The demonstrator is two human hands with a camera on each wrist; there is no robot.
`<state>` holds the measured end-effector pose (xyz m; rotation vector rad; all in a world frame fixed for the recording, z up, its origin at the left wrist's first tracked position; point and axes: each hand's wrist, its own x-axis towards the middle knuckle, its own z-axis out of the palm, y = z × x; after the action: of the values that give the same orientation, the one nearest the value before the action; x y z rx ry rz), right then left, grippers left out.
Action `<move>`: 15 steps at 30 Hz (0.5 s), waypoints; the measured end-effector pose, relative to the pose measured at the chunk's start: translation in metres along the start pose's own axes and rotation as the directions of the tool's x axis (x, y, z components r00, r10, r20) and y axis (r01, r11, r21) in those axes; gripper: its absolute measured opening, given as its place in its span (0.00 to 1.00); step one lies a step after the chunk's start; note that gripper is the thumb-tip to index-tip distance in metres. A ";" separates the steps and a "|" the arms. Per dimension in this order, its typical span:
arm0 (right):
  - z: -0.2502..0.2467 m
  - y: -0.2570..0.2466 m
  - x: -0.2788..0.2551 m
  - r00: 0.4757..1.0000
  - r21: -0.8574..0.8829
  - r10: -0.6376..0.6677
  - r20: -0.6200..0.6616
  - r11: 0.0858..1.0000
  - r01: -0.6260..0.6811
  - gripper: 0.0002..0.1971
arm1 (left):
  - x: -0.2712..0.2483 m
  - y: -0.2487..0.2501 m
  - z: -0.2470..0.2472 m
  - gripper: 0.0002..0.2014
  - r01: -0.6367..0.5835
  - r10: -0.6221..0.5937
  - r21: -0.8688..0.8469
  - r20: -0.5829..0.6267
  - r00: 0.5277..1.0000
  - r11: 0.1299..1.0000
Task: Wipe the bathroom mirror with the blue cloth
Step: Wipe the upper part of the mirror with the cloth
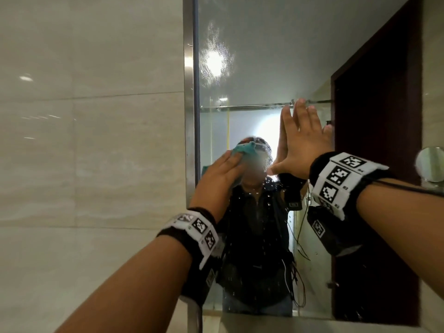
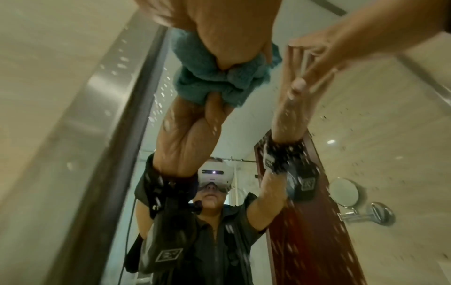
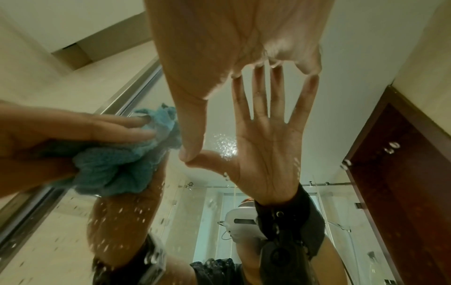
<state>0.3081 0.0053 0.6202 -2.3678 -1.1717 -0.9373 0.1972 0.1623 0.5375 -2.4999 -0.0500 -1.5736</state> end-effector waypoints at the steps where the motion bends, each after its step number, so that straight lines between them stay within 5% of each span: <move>1: 0.000 0.000 0.000 1.000 0.006 0.000 -0.002 1.000 0.000 0.70 | 0.008 -0.004 -0.009 0.29 -0.030 0.030 0.028 0.025 0.999 0.999; 5: 0.003 0.001 0.001 1.000 0.030 -0.006 -0.011 1.000 0.007 0.71 | 0.073 -0.024 -0.054 0.18 -0.011 0.019 0.070 -0.106 0.994 0.997; 9: 0.004 0.002 0.002 1.000 0.032 -0.007 -0.015 0.999 0.008 0.72 | 0.084 -0.030 -0.042 0.25 0.119 -0.121 -0.024 -0.157 0.980 0.993; 15: 0.004 0.002 0.003 1.000 0.027 -0.009 -0.024 1.000 0.010 0.70 | 0.017 0.003 0.018 0.24 -0.057 0.053 0.035 0.099 0.994 0.998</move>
<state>0.3123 0.0081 0.6197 -2.3259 -1.1803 -0.9441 0.2210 0.1616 0.5449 -2.5252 -0.0236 -1.4155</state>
